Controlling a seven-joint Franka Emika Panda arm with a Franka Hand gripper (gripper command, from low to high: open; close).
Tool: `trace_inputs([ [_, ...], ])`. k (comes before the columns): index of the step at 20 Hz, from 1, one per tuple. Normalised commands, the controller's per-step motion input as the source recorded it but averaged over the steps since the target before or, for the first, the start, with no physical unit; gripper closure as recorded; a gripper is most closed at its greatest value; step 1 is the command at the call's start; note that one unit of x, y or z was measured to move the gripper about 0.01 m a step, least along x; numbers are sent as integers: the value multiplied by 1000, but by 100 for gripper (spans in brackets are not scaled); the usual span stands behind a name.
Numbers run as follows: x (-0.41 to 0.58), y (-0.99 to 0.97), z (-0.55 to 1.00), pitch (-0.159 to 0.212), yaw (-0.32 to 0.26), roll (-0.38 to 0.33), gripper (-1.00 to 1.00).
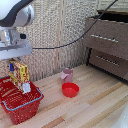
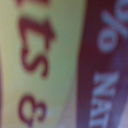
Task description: Meticulously direct the gripper system near the nourishment stick. Grapple the nourishment stick firmly with the gripper system. Progress with the gripper system grasping the stick toward the storage box. Tenderly permit the nourishment stick to descend into the box.
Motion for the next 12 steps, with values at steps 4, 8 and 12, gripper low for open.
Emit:
trace_inputs([
  [4, 89, 31, -106, -138, 95, -49, 100],
  [8, 95, 13, -105, -166, 83, -51, 100],
  [12, 134, 13, -88, -145, 76, -36, 100],
])
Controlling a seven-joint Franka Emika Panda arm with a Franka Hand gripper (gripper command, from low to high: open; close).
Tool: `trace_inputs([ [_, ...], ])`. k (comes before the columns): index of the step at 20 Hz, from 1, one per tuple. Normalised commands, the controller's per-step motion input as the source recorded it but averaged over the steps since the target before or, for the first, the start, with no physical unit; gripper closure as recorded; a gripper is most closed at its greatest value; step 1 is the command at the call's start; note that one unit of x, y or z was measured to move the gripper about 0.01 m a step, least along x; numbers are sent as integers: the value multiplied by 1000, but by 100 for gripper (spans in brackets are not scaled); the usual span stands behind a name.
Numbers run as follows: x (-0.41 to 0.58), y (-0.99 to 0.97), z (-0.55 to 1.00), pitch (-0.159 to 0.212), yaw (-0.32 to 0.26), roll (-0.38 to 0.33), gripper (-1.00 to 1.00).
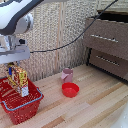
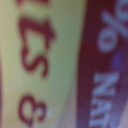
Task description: Meticulously direct the gripper system near the nourishment stick. Grapple the nourishment stick firmly with the gripper system. Progress with the gripper system grasping the stick toward the storage box. Tenderly permit the nourishment stick to descend into the box.
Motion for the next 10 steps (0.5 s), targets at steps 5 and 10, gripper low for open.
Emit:
trace_inputs([
  [5, 130, 31, -3, -51, 42, -18, -100],
  [10, 257, 0, 99, 105, -9, 6, -100],
])
